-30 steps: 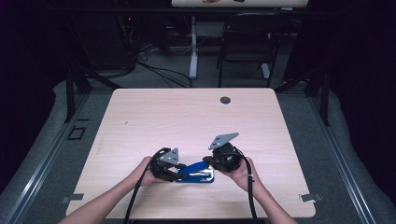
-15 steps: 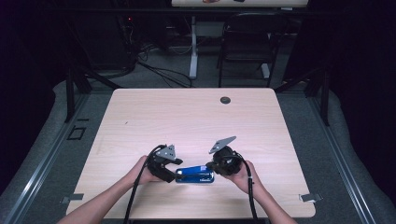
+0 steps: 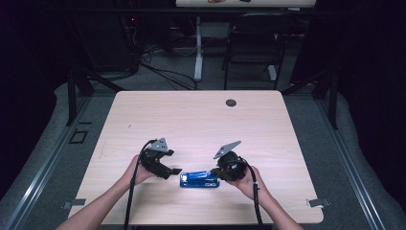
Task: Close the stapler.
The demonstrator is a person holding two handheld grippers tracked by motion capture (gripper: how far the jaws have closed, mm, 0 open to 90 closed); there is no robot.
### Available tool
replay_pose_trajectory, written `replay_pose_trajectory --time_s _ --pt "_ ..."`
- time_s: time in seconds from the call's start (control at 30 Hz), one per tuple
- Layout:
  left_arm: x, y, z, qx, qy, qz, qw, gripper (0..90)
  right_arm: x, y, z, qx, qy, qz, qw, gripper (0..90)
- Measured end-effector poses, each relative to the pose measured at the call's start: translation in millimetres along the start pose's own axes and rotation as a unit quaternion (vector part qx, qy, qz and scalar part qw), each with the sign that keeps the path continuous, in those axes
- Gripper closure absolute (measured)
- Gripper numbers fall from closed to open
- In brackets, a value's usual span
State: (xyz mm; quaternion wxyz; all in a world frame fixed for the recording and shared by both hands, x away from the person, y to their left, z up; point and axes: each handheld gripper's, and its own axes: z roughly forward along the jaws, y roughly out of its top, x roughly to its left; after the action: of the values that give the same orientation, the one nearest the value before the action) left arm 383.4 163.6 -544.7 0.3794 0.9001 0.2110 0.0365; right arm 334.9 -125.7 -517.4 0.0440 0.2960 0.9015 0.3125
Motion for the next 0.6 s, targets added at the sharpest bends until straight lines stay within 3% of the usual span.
replay_pose_trajectory --time_s 0.23,0.6 --pt "2.1 -1.1 -1.5 -0.001 0.018 -0.008 0.9998 14.6 -0.8 -0.6 0.5 -0.003 -0.001 0.006 1.0000 90.0" --pt "3.6 -1.3 -2.8 -0.005 0.020 -0.011 0.9997 13.5 -3.0 -2.2 1.6 0.002 -0.003 0.017 0.9998 90.0"
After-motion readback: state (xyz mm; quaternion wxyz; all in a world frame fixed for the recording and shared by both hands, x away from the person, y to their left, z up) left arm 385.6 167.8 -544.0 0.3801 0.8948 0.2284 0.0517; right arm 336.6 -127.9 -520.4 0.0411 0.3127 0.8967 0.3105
